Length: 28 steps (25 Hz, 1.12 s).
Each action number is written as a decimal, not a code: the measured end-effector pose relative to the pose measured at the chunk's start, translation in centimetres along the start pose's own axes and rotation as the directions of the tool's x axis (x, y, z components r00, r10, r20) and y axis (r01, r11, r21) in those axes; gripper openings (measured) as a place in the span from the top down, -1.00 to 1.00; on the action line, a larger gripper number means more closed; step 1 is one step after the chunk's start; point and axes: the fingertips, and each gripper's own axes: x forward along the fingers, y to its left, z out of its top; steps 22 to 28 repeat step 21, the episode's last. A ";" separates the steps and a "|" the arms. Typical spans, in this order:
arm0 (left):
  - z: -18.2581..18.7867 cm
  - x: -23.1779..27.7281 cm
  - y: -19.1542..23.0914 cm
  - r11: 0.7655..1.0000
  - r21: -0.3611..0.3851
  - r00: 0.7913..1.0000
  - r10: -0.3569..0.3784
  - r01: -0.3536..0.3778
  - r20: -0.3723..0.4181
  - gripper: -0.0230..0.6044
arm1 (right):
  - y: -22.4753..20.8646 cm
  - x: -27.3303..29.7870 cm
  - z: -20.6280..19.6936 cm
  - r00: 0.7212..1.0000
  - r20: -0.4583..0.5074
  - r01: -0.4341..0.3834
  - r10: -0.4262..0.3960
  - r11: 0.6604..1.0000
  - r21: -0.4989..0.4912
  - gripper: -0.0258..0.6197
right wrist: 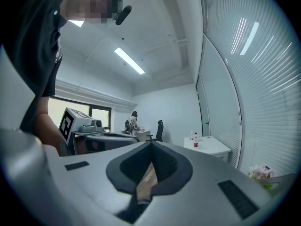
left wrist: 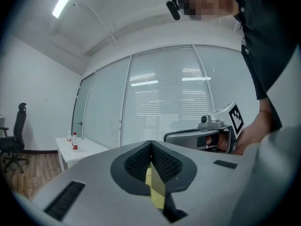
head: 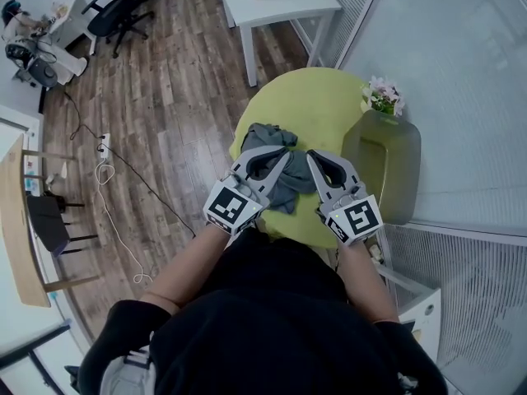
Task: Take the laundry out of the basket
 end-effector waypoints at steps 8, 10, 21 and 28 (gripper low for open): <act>0.3 0.7 0.5 1.000 0.008 1.000 -0.003 0.003 0.004 0.91 | -0.4 0.4 0.0 1.000 -0.004 -0.001 0.001 1.000 0.004 0.85; 0.3 0.8 0.5 1.000 0.013 1.000 -0.005 0.005 0.002 0.91 | -0.5 0.5 0.0 1.000 -0.004 0.001 -0.001 1.000 0.004 0.85; -0.4 0.7 0.5 1.000 0.018 1.000 -0.011 0.011 -0.007 0.91 | -0.2 0.7 -0.3 1.000 -0.002 -0.001 0.001 1.000 0.005 0.85; -0.4 0.7 0.5 1.000 0.018 1.000 -0.011 0.011 -0.007 0.91 | -0.2 0.7 -0.3 1.000 -0.002 -0.001 0.001 1.000 0.005 0.85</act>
